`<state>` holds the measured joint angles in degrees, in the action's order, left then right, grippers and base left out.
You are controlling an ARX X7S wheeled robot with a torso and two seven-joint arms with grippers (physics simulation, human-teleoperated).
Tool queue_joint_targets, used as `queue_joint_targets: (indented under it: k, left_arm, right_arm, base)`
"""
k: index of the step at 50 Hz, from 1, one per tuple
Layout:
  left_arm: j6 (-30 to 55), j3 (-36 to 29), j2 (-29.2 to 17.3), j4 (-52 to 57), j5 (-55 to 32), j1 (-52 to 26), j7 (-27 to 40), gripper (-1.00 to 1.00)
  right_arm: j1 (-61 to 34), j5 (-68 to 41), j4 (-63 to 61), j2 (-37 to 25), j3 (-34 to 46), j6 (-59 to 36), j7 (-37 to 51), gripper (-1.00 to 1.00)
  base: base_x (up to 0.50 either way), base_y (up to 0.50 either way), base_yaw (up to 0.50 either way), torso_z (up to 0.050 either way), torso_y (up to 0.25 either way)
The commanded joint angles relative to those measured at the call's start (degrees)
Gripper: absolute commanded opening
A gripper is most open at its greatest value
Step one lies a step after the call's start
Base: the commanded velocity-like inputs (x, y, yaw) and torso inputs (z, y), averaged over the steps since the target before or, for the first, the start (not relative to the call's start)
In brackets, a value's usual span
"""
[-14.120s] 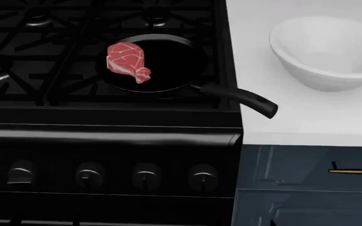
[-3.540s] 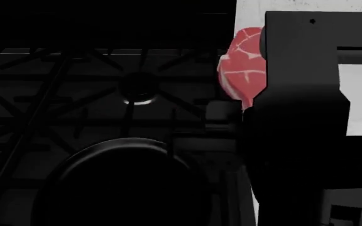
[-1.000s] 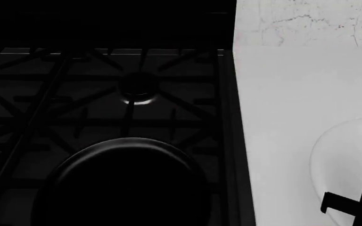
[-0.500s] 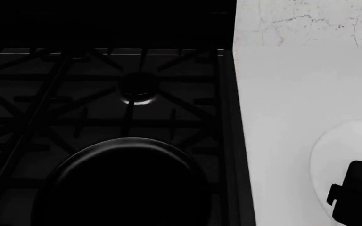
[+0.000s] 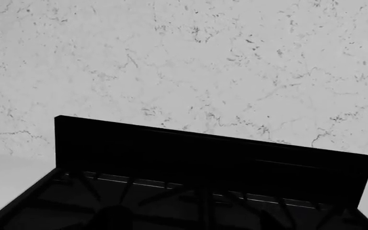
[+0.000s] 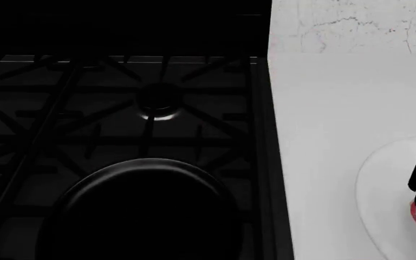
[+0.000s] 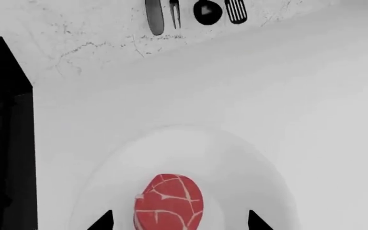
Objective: Pick the pork chop from the pan and place it in the bowl.
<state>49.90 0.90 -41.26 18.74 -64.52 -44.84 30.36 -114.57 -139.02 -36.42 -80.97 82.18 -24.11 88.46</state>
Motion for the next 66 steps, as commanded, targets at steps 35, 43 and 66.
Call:
queue_joint_targets:
  k: [35, 43, 66]
  left_arm:
    - [-0.96, 0.18, -0.1, 0.57, -0.27, 1.58, -0.03, 1.0]
    - [-1.02, 0.1, -0.08, 0.57, -0.33, 1.84, 0.02, 1.0]
    - [-1.93, -0.31, 0.11, 0.92, 0.44, 3.38, -0.19, 1.0]
  right_arm:
    - [-20.41, -1.45, -6.0, 2.85, -4.52, -5.65, 1.54, 1.0]
    - [-20.41, -1.23, -8.71, 2.97, -4.06, -3.19, 1.54, 1.0]
    - [-13.43, 7.77, -13.26, 17.03, -2.08, 9.5, -5.84, 1.0]
  base:
    - [0.0, 0.0, 0.0, 0.0, 0.0]
    - [0.0, 0.0, 0.0, 0.0, 0.0]
    - [0.0, 0.0, 0.0, 0.0, 0.0]
